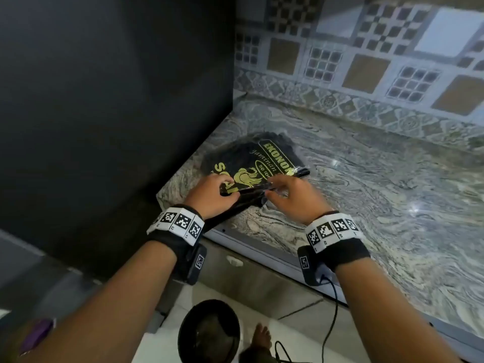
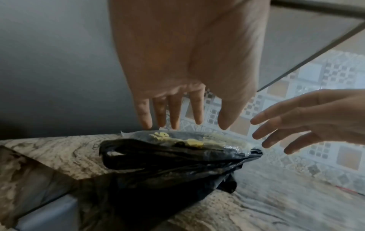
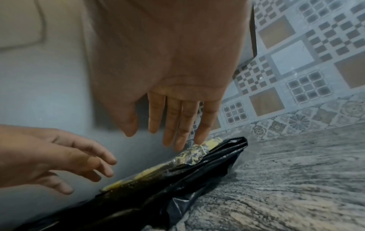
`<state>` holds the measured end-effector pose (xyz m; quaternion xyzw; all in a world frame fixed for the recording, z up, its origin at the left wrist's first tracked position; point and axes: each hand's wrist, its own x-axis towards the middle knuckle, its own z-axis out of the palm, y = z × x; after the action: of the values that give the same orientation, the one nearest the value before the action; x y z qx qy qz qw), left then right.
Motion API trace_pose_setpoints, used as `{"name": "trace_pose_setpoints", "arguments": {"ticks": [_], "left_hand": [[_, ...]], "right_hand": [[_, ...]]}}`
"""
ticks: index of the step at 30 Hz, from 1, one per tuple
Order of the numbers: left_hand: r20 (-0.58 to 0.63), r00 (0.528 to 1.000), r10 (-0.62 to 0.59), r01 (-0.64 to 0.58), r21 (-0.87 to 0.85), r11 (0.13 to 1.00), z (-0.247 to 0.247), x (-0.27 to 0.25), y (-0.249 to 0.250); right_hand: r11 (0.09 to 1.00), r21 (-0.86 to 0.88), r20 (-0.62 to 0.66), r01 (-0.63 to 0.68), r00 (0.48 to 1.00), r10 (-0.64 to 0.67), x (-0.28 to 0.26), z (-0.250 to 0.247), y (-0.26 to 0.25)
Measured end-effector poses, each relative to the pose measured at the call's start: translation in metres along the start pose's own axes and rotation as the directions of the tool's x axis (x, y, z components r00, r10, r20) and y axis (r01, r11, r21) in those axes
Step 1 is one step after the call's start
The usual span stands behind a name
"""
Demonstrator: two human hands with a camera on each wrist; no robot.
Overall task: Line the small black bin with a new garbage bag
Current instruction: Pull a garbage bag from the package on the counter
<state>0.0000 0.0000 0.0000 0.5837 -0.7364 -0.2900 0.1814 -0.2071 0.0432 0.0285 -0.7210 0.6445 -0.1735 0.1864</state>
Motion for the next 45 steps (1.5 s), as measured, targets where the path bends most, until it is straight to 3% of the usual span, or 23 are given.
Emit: {"name": "trace_pose_setpoints", "arguments": {"ticks": [9, 12, 16, 19, 23, 30, 36, 45], "left_hand": [[-0.124, 0.992, -0.009, 0.036, 0.216, 0.976, 0.023, 0.034, -0.016], [-0.235, 0.972, 0.013, 0.024, 0.153, 0.988, 0.023, 0.037, -0.017], [-0.309, 0.948, -0.080, 0.081, -0.009, 0.997, 0.010, 0.041, -0.015], [-0.283, 0.953, -0.112, 0.091, -0.086, 0.992, -0.003, 0.041, -0.009], [-0.218, 0.967, -0.129, 0.086, -0.196, 0.977, -0.013, 0.042, -0.007], [-0.154, 0.973, -0.174, 0.132, -0.253, 0.958, -0.020, 0.044, -0.009], [-0.149, 0.972, -0.183, 0.136, -0.283, 0.950, -0.019, 0.046, -0.015], [-0.069, 0.982, -0.177, 0.151, -0.276, 0.949, -0.025, 0.048, -0.015]], "right_hand": [[0.996, 0.038, 0.032, 0.082, 0.996, -0.083, 0.034, 0.009, 0.027], [0.991, 0.045, 0.027, 0.128, 0.991, -0.129, 0.042, 0.009, 0.026], [0.982, 0.057, -0.022, 0.182, 0.983, -0.181, 0.039, 0.008, 0.019], [0.961, 0.055, -0.027, 0.271, 0.963, -0.270, 0.033, 0.015, 0.009], [0.921, -0.080, 0.095, 0.382, 0.922, -0.375, 0.036, 0.039, -0.004], [0.891, -0.284, 0.227, 0.354, 0.928, -0.296, 0.059, 0.068, -0.017], [0.899, -0.297, 0.101, 0.322, 0.947, -0.306, 0.071, 0.074, -0.015], [0.922, -0.128, 0.052, 0.366, 0.931, -0.362, 0.047, 0.048, -0.006]]}}
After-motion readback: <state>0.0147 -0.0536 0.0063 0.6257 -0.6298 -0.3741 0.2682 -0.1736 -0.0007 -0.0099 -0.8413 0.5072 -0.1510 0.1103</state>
